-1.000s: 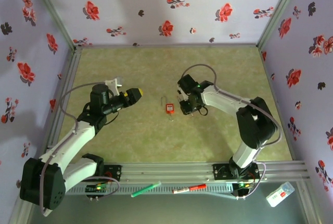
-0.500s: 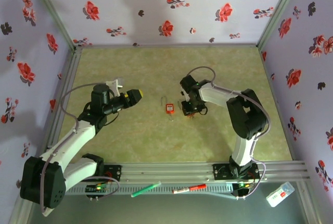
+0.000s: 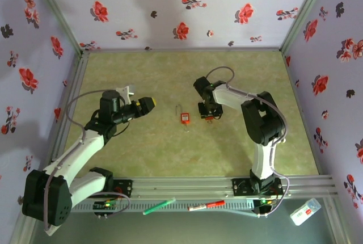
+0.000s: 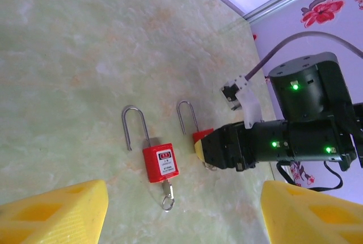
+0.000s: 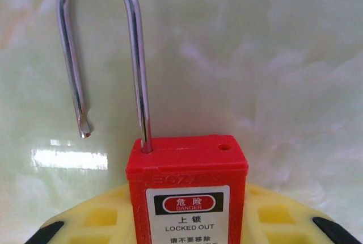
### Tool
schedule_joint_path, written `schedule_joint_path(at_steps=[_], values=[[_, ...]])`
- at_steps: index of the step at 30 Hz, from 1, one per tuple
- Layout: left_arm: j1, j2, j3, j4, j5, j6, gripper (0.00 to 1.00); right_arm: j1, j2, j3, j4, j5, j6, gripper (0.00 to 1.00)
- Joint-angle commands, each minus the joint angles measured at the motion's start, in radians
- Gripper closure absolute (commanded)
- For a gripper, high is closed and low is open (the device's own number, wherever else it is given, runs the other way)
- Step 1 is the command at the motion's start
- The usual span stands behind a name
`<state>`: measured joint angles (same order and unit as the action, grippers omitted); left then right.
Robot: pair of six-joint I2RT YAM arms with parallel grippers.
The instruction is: Unlock with the key
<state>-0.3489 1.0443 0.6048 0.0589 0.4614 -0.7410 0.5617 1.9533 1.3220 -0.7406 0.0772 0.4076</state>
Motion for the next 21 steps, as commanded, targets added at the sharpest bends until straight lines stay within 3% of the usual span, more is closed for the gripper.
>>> schedule_joint_path(at_steps=[1, 5, 7, 9, 15, 17, 19, 21], values=[[-0.006, -0.016, 0.041, -0.048, -0.021, 0.046, 0.28, 0.003, 0.076, 0.047, -0.021, 0.044, 0.092, 0.81], [-0.005, -0.029, 0.047, -0.079, -0.029, 0.058, 0.28, 0.007, 0.094, 0.084, -0.060, 0.044, 0.094, 0.63], [-0.004, -0.037, 0.049, -0.096, -0.037, 0.059, 0.28, 0.007, 0.062, 0.074, -0.057, 0.022, 0.096, 0.47], [0.001, -0.048, 0.050, -0.109, -0.050, 0.060, 0.27, 0.006, 0.008, 0.065, -0.064, 0.009, 0.095, 0.39], [0.081, -0.103, 0.050, -0.155, -0.089, 0.071, 0.26, -0.016, -0.270, 0.017, -0.086, 0.067, 0.019, 0.17], [0.148, -0.144, 0.060, -0.203, -0.123, 0.112, 0.25, -0.037, -0.409, -0.052, -0.056, 0.176, -0.045, 0.08], [0.214, -0.186, 0.064, -0.247, -0.203, 0.167, 0.14, -0.077, -0.563, -0.168, 0.039, 0.292, -0.089, 0.01], [0.271, -0.224, 0.054, -0.263, -0.317, 0.210, 0.03, -0.147, -0.724, -0.311, 0.180, 0.318, -0.129, 0.01]])
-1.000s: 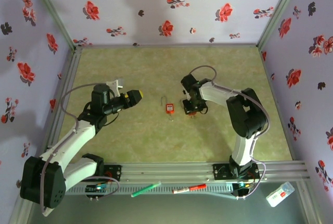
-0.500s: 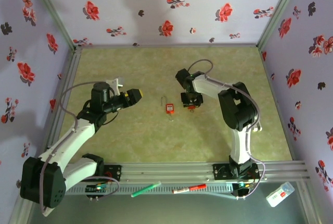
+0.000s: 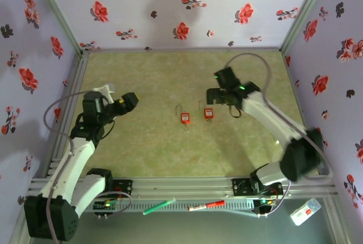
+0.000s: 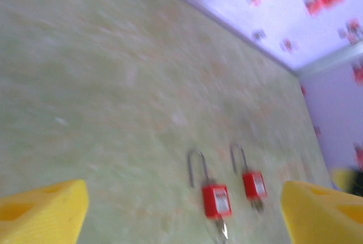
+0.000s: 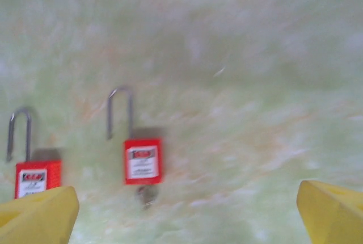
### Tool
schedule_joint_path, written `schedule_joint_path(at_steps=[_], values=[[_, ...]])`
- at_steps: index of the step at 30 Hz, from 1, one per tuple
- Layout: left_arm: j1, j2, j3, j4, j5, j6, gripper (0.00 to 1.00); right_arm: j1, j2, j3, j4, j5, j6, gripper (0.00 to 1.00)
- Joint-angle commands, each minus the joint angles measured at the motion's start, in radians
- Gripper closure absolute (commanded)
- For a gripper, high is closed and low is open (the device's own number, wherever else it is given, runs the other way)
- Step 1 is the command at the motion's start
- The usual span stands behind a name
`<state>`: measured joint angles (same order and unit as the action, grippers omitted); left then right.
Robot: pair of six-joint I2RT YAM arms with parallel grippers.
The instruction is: Unlock with the key
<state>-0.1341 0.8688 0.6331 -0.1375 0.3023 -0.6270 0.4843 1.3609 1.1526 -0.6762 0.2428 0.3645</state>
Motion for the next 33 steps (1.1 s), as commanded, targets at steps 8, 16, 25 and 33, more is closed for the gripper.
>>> schedule_joint_path(at_steps=[8, 16, 25, 33], values=[[0.226, 0.004, -0.145, 0.274, -0.413, 0.298, 0.00, -0.428, -0.423, -0.658, 0.762, 0.111, -0.179, 0.01], [0.231, 0.367, -0.391, 0.972, -0.479, 0.451, 0.00, -0.564, -0.071, -0.886, 1.495, 0.098, -0.200, 0.01], [0.173, 0.672, -0.400, 1.303, -0.302, 0.589, 0.00, -0.514, -0.145, -1.025, 1.684, -0.049, -0.342, 0.01], [0.178, 0.671, -0.268, 1.071, -0.300, 0.589, 0.00, -0.499, -0.058, -0.960, 1.658, -0.022, -0.230, 0.01]])
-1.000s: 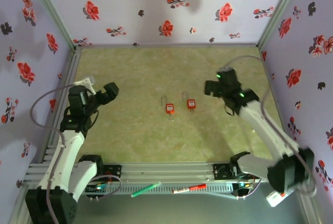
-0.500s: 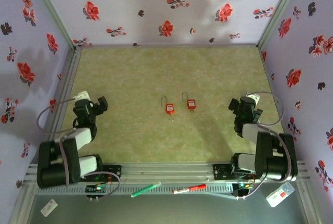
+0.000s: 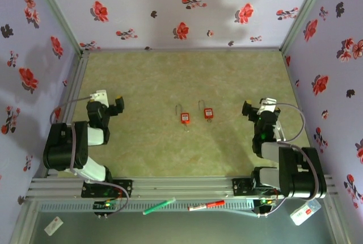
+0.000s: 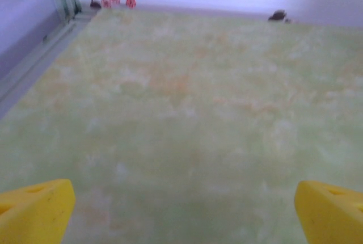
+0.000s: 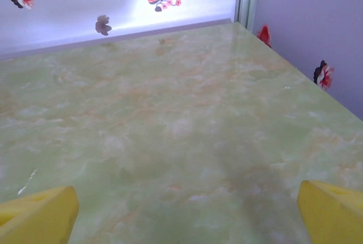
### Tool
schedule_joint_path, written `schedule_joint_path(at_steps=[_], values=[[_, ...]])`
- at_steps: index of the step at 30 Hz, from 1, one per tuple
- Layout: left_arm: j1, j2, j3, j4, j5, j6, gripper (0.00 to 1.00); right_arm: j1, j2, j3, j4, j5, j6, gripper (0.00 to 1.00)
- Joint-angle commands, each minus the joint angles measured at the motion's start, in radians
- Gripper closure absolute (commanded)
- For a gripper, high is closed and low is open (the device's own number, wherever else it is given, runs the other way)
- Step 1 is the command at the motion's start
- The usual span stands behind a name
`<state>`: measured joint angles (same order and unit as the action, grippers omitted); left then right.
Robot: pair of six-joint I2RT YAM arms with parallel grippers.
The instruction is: Unlock with the key
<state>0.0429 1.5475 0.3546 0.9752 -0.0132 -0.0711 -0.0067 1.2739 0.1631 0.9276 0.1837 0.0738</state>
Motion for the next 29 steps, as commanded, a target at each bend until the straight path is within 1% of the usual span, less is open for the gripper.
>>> schedule_joint_path(at_steps=[1, 3, 5, 7, 8, 9, 10, 11, 12, 14, 16, 19, 20, 22, 24, 29], values=[[0.001, -0.008, 0.011, -0.045, 0.016, 0.033, 0.00, -0.008, 0.056, 0.030, 0.090, 0.031, 0.057, 0.01], [0.002, -0.008, 0.019, -0.057, 0.013, 0.027, 0.00, 0.007, 0.152, 0.021, 0.222, 0.007, 0.029, 0.01], [0.005, -0.008, 0.030, -0.081, 0.011, 0.024, 0.00, 0.023, 0.250, 0.039, 0.264, 0.015, 0.016, 0.01], [0.005, -0.008, 0.028, -0.078, 0.011, 0.024, 0.00, 0.023, 0.348, 0.070, 0.353, 0.030, 0.012, 0.01], [0.005, -0.007, 0.028, -0.077, 0.012, 0.024, 0.00, 0.015, 0.320, 0.092, 0.277, 0.020, 0.021, 0.01], [0.005, -0.006, 0.030, -0.079, 0.012, 0.024, 0.00, 0.013, 0.267, 0.148, 0.083, 0.056, 0.054, 0.01], [0.005, -0.007, 0.029, -0.079, 0.010, 0.023, 0.00, 0.012, 0.257, 0.220, -0.077, 0.105, 0.081, 0.01], [0.005, -0.005, 0.032, -0.081, 0.011, 0.024, 0.00, 0.030, 0.279, 0.225, -0.058, 0.091, 0.042, 0.01], [0.005, -0.007, 0.031, -0.081, 0.011, 0.025, 0.00, 0.033, 0.300, 0.213, 0.005, 0.068, 0.028, 0.01], [0.005, -0.007, 0.031, -0.084, 0.011, 0.025, 0.00, 0.028, 0.276, 0.222, -0.056, 0.057, 0.033, 0.01], [0.005, -0.007, 0.032, -0.082, 0.010, 0.025, 0.00, 0.028, 0.288, 0.212, -0.011, 0.058, 0.028, 0.01], [0.005, -0.007, 0.033, -0.083, 0.009, 0.025, 0.00, 0.034, 0.276, 0.210, -0.032, 0.109, 0.043, 0.01], [0.004, -0.007, 0.033, -0.083, 0.009, 0.025, 0.00, 0.034, 0.281, 0.202, -0.011, 0.127, 0.046, 0.01], [0.003, -0.007, 0.033, -0.083, 0.010, 0.025, 0.00, 0.034, 0.291, 0.207, -0.001, 0.131, 0.045, 0.01], [0.004, -0.007, 0.033, -0.083, 0.009, 0.025, 0.00, 0.034, 0.283, 0.215, -0.030, 0.131, 0.052, 0.01], [0.002, -0.007, 0.032, -0.083, 0.006, 0.027, 0.00, 0.034, 0.281, 0.203, -0.009, 0.128, 0.047, 0.01]])
